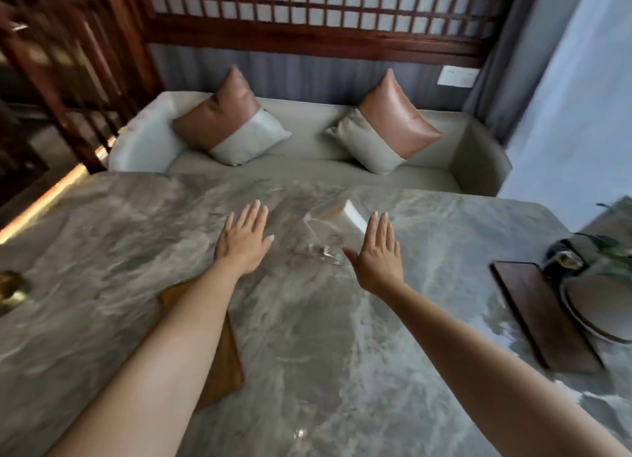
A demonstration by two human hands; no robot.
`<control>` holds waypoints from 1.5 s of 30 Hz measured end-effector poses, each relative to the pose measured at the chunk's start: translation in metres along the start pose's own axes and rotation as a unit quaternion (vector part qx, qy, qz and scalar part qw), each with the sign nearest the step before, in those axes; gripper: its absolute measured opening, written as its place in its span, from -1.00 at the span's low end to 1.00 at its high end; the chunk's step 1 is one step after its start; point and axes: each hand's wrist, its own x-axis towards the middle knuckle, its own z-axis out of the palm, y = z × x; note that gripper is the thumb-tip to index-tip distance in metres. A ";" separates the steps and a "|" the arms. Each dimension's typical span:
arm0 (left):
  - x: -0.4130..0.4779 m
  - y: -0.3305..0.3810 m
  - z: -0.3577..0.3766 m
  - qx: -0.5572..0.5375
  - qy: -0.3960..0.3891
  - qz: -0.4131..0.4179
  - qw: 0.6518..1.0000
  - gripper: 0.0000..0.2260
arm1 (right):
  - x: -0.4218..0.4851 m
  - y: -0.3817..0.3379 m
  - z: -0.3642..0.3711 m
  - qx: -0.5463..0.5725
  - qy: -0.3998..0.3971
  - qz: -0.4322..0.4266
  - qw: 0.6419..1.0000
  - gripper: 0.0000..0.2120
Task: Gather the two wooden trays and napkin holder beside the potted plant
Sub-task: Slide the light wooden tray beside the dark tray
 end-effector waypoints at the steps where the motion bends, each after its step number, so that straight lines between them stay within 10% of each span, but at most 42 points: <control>1: -0.005 -0.021 0.005 -0.005 -0.011 -0.017 1.000 -0.45 | -0.001 -0.015 0.010 -0.002 -0.009 -0.010 1.000 -0.24; 13: -0.047 -0.175 0.077 -0.002 -0.117 -0.128 0.985 -0.47 | -0.036 -0.125 0.136 -0.047 -0.156 -0.036 0.986 -0.27; 34: -0.034 -0.183 0.128 -0.125 -0.170 -0.135 0.968 -0.54 | -0.105 -0.123 0.200 -0.043 -0.233 0.167 0.957 -0.69; 45: -0.042 -0.179 0.124 -0.160 -0.177 -0.186 0.953 -0.54 | -0.107 -0.114 0.203 0.183 -0.239 0.290 0.908 -0.68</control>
